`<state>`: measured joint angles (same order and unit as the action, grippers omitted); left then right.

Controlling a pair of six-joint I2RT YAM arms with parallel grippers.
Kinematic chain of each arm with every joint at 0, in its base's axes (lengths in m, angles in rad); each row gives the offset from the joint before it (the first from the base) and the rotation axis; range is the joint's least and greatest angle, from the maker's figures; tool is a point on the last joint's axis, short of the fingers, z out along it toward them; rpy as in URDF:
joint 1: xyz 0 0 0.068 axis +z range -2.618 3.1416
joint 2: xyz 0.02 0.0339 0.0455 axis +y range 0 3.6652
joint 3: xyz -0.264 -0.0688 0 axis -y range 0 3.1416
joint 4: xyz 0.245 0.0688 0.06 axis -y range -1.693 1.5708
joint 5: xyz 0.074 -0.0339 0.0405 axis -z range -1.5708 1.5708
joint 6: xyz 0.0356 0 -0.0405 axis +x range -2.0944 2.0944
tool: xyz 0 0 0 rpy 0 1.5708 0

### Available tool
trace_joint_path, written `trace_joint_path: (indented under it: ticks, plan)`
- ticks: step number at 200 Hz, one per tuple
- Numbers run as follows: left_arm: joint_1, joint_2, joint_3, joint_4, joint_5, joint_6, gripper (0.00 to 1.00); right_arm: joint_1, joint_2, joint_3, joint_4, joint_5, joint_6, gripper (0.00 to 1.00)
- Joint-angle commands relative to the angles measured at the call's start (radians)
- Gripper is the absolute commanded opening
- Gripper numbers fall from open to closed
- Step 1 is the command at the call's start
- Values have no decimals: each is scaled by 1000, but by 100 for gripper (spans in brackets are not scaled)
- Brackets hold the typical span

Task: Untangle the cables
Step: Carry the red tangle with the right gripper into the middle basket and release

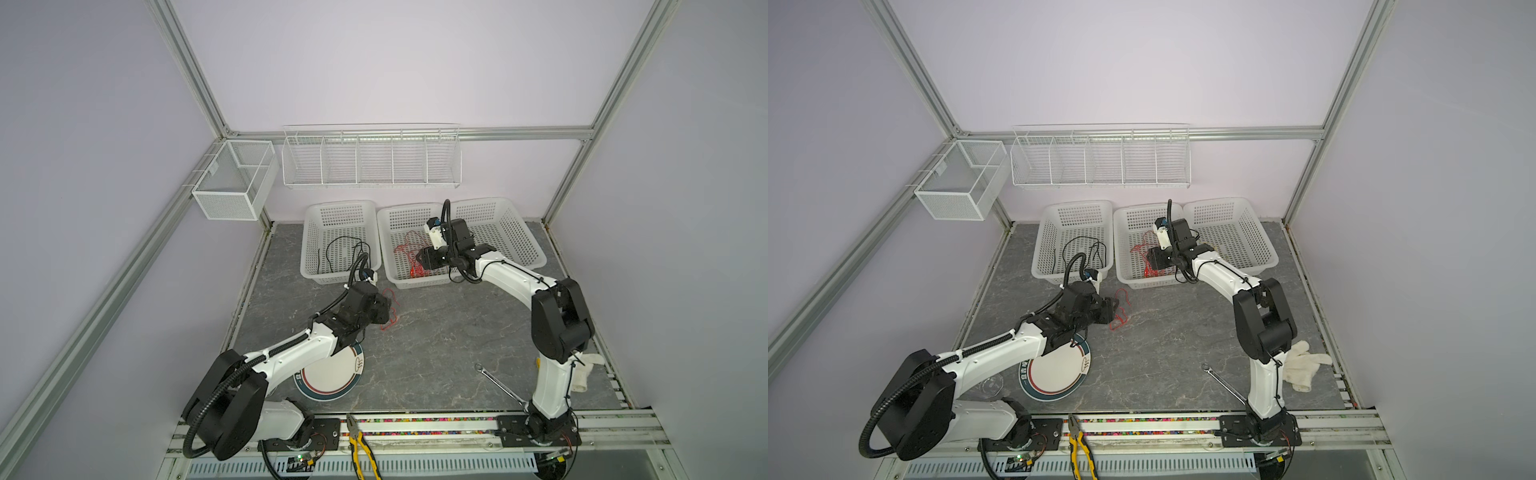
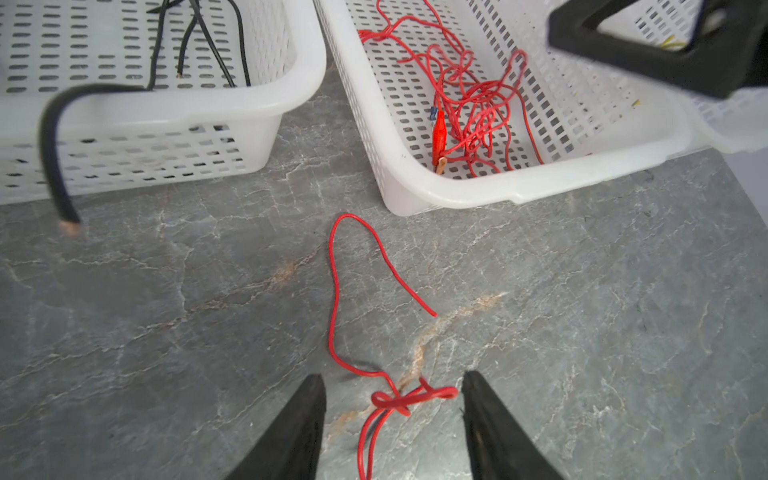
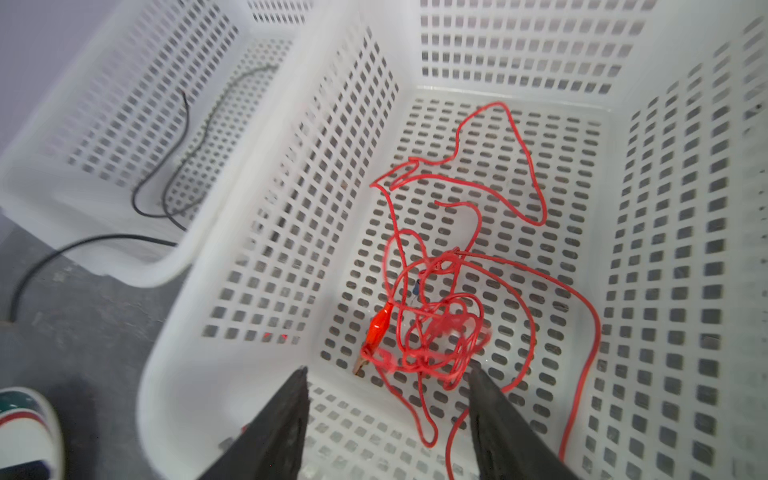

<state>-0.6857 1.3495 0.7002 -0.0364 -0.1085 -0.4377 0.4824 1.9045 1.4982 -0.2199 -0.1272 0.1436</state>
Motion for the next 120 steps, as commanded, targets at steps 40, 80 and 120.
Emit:
trace_joint_path:
  ticks: [40, 80, 120]
  plan:
    - [0, 105, 137, -148, 19, -26, 51, 5, -162, -83, 35, -48, -29, 69]
    - [0, 96, 129, -194, -2, -20, 51, 8, -197, -124, 36, -43, -44, 69]
    - [0, 5, 73, -195, 10, 31, 53, 12, -206, -150, 37, -43, -42, 69]
